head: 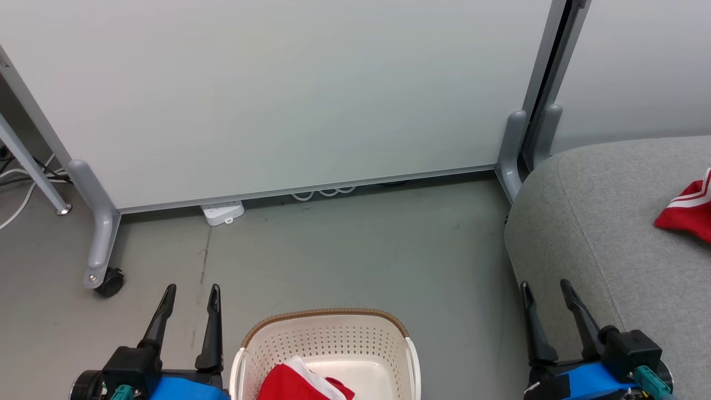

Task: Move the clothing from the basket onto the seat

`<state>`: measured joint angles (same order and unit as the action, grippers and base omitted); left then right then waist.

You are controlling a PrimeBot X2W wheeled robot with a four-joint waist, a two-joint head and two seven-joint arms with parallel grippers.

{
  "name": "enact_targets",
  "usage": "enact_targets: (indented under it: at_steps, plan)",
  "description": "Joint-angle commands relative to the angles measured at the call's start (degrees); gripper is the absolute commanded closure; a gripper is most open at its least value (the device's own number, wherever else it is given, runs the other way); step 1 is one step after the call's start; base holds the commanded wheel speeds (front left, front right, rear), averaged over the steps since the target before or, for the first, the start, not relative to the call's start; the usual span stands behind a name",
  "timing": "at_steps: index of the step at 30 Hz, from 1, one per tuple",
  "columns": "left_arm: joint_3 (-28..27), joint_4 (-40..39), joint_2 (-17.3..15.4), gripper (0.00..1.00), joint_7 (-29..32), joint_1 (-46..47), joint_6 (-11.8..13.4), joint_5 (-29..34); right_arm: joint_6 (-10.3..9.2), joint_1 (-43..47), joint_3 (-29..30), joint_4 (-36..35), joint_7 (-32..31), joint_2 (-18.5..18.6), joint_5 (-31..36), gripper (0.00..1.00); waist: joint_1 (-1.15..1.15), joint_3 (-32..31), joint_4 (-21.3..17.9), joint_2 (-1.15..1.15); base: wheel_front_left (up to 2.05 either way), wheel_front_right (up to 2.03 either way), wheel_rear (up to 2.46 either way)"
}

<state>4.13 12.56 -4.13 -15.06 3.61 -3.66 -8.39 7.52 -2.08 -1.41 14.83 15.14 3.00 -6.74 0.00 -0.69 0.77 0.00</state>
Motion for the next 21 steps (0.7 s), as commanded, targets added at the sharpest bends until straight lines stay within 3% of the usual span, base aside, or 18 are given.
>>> enact_targets:
  at_steps: [1,15,21]
  plan:
    - [-0.5,0.3,0.2,0.00,-0.2,-0.4,-0.4,0.5,-0.06,0.9,0.0,0.3,0.0,-0.2,-0.3,0.00,0.00,0.0,0.0,0.00,0.00,0.00,0.00]
    - [-1.3,1.4,0.8,0.00,-0.2,2.1,-2.0,2.2,-0.06,-0.3,-0.7,0.8,0.0,-0.2,-0.8,0.00,0.00,1.1,-0.7,0.00,0.00,0.00,0.00]
    - [2.5,4.7,-0.3,0.00,-0.2,7.5,-3.4,3.5,-0.06,-1.9,-0.8,0.2,0.0,-0.2,-0.9,0.00,0.00,3.4,-1.4,0.00,0.00,0.00,0.00]
